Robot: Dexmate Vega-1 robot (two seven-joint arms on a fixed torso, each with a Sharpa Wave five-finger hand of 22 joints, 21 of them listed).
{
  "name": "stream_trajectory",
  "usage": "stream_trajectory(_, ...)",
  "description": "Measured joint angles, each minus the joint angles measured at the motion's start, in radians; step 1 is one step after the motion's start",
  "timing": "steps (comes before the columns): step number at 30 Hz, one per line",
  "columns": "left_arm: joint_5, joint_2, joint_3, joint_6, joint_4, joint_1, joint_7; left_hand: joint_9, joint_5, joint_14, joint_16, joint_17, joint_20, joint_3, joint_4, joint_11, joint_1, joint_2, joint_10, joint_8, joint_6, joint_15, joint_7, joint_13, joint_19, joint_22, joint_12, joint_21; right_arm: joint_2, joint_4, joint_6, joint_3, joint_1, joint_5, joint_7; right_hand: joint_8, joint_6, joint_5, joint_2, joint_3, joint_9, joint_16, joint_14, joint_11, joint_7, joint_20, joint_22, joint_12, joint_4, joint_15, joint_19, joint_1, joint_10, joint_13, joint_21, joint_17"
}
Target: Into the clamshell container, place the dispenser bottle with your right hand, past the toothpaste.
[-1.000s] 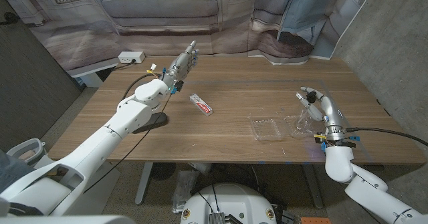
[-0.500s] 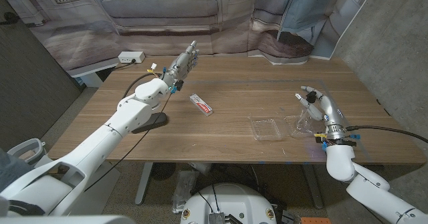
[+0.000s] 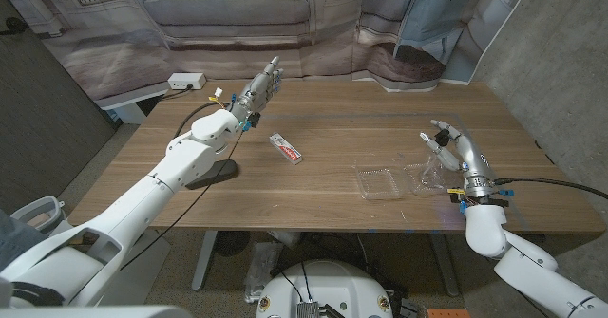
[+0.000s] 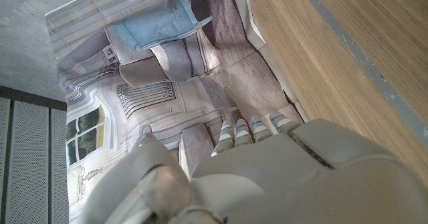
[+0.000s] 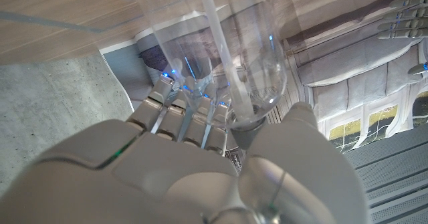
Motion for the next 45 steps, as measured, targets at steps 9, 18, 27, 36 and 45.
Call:
stream_trajectory(9,-0.006,0.001,-0.004,-0.009,0.005,0.0,-0.006,0.0,0.0,0.0,0.0,0.0,0.0,-0.001,-0.001,0.0,0.0,0.0,0.0,0.0,0.002,0.0,-0.002,0.0,0.0,0.0,0.0,0.0,-0.009,-0.03,-0.024,0.013,-0.02,0.016,0.023,0.0,-0.074,0.02,-0.017,-0.021,-0.008,-0.005,-0.062,0.018,0.018,0.043,-0.005,0.0,0.007,0.027,-0.036,-0.017,-0.056,-0.01,-0.027,-0.017)
stream_trajectory(18,-0.011,-0.001,-0.005,-0.018,0.011,0.006,-0.011,0.0,0.0,0.0,0.0,0.0,0.0,-0.005,0.003,0.0,0.0,0.0,0.0,0.0,0.002,0.0,-0.002,0.0,0.0,0.0,0.0,0.0,-0.018,-0.08,-0.042,0.035,-0.054,0.022,0.039,0.0,-0.101,0.028,-0.026,-0.033,-0.008,-0.005,-0.08,0.032,0.026,0.059,-0.009,0.0,0.011,0.034,-0.045,-0.036,-0.082,-0.013,-0.035,-0.025)
stream_trajectory(27,-0.013,-0.002,-0.006,-0.028,0.013,0.015,-0.014,0.0,0.0,0.0,0.0,0.0,0.0,-0.005,0.003,0.0,0.0,0.0,0.0,0.0,0.002,0.0,-0.002,0.0,0.0,0.0,0.0,0.0,-0.022,-0.121,-0.078,0.055,-0.079,0.023,0.065,0.0,-0.118,0.033,-0.029,-0.041,-0.012,-0.005,-0.095,0.038,0.03,0.077,-0.009,0.0,0.019,0.041,-0.048,-0.045,-0.097,-0.015,-0.042,-0.03)
stream_trajectory(36,-0.015,-0.002,-0.007,-0.032,0.01,0.022,-0.013,0.0,0.0,0.0,0.0,0.0,0.0,-0.005,0.003,0.0,0.0,0.0,0.0,0.0,0.002,0.0,-0.002,0.0,0.0,0.0,0.0,0.0,-0.026,-0.156,-0.094,0.081,-0.099,0.028,0.084,0.0,-0.144,0.035,-0.039,-0.055,-0.014,-0.005,-0.109,0.046,0.041,0.091,-0.014,0.0,0.025,0.052,-0.056,-0.066,-0.12,-0.019,-0.054,-0.034)
stream_trajectory(45,-0.015,0.0,-0.009,-0.037,0.001,0.031,-0.01,0.0,0.0,0.0,0.0,0.0,0.0,-0.005,0.003,0.0,0.0,0.0,0.0,0.0,0.002,0.0,-0.002,0.0,0.0,0.0,0.0,0.0,-0.027,-0.183,-0.104,0.109,-0.116,0.026,0.103,0.0,-0.156,0.041,-0.038,-0.059,-0.017,-0.005,-0.113,0.05,0.039,0.098,-0.014,0.0,0.029,0.056,-0.063,-0.078,-0.124,-0.024,-0.06,-0.039)
